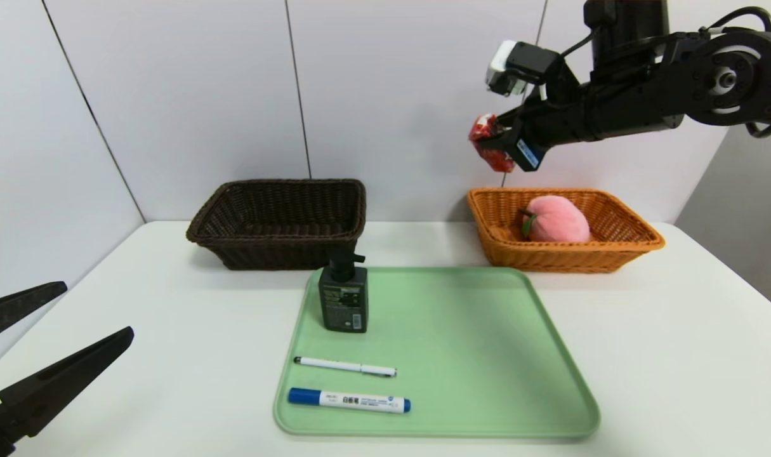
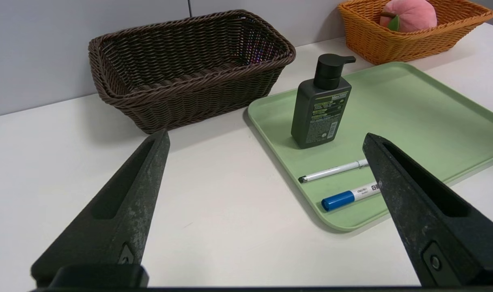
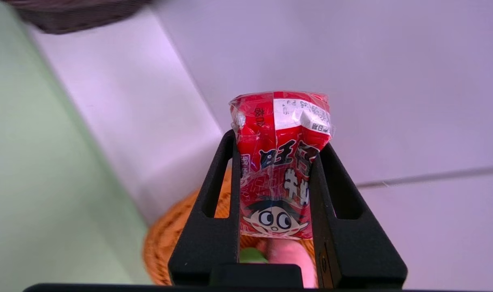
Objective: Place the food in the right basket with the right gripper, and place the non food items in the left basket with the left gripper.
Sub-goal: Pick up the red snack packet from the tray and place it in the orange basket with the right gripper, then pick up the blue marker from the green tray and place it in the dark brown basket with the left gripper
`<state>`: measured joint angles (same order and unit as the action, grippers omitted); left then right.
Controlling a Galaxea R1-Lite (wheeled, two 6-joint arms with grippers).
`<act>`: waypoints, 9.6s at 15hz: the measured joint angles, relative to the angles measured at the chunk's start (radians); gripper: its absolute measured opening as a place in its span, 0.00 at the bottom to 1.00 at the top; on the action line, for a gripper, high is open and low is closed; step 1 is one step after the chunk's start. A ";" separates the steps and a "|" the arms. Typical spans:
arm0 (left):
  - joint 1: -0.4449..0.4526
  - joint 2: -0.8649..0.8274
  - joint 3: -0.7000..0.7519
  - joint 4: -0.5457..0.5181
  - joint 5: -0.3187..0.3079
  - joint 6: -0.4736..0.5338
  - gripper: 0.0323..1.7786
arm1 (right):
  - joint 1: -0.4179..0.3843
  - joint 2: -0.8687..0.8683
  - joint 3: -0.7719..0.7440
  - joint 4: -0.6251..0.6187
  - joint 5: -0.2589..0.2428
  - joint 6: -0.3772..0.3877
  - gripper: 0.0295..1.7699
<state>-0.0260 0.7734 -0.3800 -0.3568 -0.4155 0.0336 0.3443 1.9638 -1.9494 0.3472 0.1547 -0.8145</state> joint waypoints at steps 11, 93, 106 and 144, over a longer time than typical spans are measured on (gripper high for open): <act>0.000 0.014 -0.014 0.000 0.002 0.000 0.95 | -0.203 0.028 0.064 -0.030 -0.024 0.002 0.26; -0.588 0.658 -0.629 0.817 0.006 0.513 0.05 | -0.248 -1.011 1.439 -0.653 -0.368 0.542 0.96; -0.610 0.786 -0.642 0.781 0.019 0.580 0.79 | -0.243 -1.012 1.447 -0.653 -0.347 0.553 0.96; -0.611 1.008 -0.778 0.797 0.069 0.644 0.95 | -0.226 -1.079 1.479 -0.642 -0.273 0.621 0.96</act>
<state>-0.6368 1.7815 -1.1583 0.4406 -0.3468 0.6777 0.1179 0.8851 -0.4709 -0.2949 -0.1187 -0.1934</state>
